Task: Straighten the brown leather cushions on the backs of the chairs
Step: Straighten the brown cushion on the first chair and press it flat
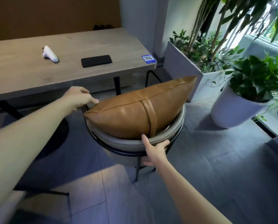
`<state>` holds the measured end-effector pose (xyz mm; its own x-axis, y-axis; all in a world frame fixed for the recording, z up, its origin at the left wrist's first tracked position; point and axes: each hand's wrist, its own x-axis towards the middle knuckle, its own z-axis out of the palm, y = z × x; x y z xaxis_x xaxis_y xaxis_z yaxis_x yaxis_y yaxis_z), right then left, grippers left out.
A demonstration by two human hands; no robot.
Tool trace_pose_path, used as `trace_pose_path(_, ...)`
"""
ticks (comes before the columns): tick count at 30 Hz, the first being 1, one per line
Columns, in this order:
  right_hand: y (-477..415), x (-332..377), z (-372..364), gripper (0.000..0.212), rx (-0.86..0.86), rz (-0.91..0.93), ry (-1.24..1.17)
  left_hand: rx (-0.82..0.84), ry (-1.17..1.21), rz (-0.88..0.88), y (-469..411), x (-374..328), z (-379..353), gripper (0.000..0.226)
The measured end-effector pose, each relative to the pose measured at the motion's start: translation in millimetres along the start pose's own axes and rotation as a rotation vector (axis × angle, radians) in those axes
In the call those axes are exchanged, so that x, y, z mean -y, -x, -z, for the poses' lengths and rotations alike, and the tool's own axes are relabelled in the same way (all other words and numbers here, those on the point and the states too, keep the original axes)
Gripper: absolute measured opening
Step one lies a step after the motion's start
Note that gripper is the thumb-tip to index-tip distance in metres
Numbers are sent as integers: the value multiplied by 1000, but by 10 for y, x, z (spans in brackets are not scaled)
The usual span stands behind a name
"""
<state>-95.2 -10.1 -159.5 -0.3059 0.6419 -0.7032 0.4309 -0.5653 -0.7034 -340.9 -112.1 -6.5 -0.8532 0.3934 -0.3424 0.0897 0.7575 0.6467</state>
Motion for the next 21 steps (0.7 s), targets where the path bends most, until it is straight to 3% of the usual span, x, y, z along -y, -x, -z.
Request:
trace_pose_path(3,-30,1,277,122,86,34,195,-124,-122,-161,199,-348,-178,59)
trace_pose_path(5,-140,76,539,103,57,65,272,-135,-199,-311,453,-558,-495,66)
trace_pose_path(7,-203,279,789,75,12,60,202,-127,-342,-453,690,-756,-855,77)
trace_pose_path(10,-447,546,1113,56,5,55,131,-115,-539,-483,892,-957,-1380,103)
trace_pose_path(13,-649,753,1304,66,31,42,192,-64,-786,-485,1046,-902,-1952,126)
trace_pose_path(16,-867,931,1413,85,57,51,233,-93,-1039,-503,1085,-737,-2361,135)
trace_pose_path(19,-1054,1057,1437,93,94,63,271,-146,-1072,-498,957,-738,-2457,138)
trace_pose_path(21,-1088,1091,1375,83,127,48,259,-140,-1082,-505,908,-745,-2463,138)
